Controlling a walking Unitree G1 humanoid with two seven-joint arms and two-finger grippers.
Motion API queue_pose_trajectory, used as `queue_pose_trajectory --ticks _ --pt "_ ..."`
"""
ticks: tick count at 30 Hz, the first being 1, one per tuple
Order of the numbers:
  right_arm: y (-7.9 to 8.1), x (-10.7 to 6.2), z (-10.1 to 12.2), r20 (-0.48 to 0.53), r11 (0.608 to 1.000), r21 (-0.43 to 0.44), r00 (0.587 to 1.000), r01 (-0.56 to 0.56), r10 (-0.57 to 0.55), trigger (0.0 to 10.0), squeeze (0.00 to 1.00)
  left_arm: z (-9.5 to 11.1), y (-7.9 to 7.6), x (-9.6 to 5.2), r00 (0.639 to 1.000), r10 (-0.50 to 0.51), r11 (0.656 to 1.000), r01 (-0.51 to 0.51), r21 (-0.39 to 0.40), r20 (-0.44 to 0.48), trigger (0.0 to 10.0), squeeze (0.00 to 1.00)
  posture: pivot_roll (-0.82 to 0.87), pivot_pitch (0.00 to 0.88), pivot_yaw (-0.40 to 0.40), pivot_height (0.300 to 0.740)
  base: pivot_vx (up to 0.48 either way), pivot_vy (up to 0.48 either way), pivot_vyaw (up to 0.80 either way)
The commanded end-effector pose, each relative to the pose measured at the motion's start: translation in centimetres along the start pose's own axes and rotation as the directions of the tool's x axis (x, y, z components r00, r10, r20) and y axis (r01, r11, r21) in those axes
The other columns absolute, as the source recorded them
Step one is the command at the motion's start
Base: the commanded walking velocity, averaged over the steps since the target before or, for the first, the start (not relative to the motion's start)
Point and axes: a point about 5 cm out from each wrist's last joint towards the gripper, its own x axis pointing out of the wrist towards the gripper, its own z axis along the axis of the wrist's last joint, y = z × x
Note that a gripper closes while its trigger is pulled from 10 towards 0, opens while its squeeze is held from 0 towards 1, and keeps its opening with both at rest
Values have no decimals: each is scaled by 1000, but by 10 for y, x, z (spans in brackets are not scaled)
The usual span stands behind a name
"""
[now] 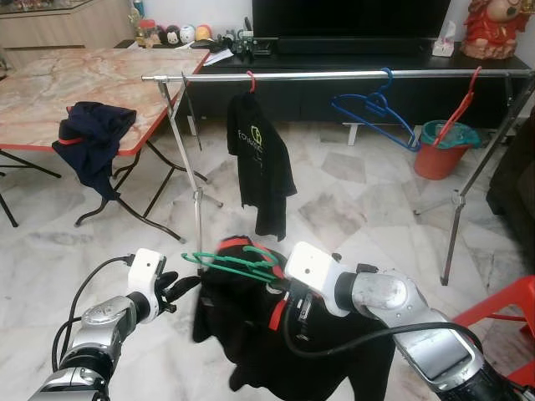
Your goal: Hang hanger
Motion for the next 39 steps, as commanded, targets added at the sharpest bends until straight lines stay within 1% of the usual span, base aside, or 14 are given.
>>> queue_pose_trajectory --ticks 1,8,9,12,16,17,19,20,21,23,28,31,36,39 --pt "-2 1 9 31 1000 -29 1000 7 -6 10000 0 -3 -2 -1 1000 -25 1000 25 -9 -8 10000 1000 -193 0 62 740 0 0 0" --pt "-2 -2 4 3 999 -48 1000 -2 2 10000 0 2 -2 -3 999 -34 999 33 40 13 10000 957 -195 0 63 740 0 0 0" --pt "-3 -3 0 -22 998 -67 1000 -5 4 10000 0 5 1 -6 999 -41 996 40 79 12 10000 0 -195 0 63 740 0 0 0" --pt "-8 -6 -7 -75 995 -104 997 -4 -4 10000 0 14 6 -16 996 -91 984 89 157 2 10000 0 -191 0 62 740 0 0 0" --pt "-13 -8 -11 -108 990 -138 994 -12 -3 10000 0 25 8 -25 988 -151 967 150 206 -8 10000 0 -182 0 57 740 0 0 0" --pt "-16 -9 -15 -132 987 -157 991 -24 3 10000 0 34 5 -34 969 -246 943 247 222 -32 10000 0 -179 0 55 740 0 0 0" --pt "-18 -10 -18 -149 986 -167 989 -27 2 10000 0 40 -1 -41 943 -327 914 332 235 -63 10000 0 -177 0 54 740 0 0 0" --pt "-21 -11 -20 -162 985 -173 987 -25 -3 10000 0 45 -6 -48 917 -388 882 400 248 -95 10000 0 -175 0 52 740 0 0 0" --pt "-21 -11 -20 -162 985 -173 987 -25 -3 10000 0 45 -6 -48 917 -388 882 400 248 -95 10000 0 -175 0 52 740 0 0 0" --pt "-21 -11 -22 -167 984 -175 986 -35 6 10000 0 50 -13 -54 890 -441 848 456 271 -116 10000 0 -173 0 51 740 0 0 0" --pt "-19 -11 -23 -162 980 -180 985 -80 51 10000 0 68 -37 -53 844 -530 790 528 313 -87 10000 0 -170 0 47 740 0 0 0" --pt "-18 -10 -19 -145 977 -186 987 -101 75 10000 0 80 -47 -44 857 -512 789 496 363 -57 10000 0 -170 0 47 740 0 0 0" --pt "-18 -12 -18 -144 969 -206 984 -133 105 10000 0 87 -65 -41 829 -553 751 541 378 -86 10000 0 -179 0 47 740 0 0 0" --pt "-18 -12 -18 -144 969 -208 984 -134 105 10000 0 88 -68 -41 822 -562 745 550 378 -89 10000 0 -179 0 47 740 0 0 0"
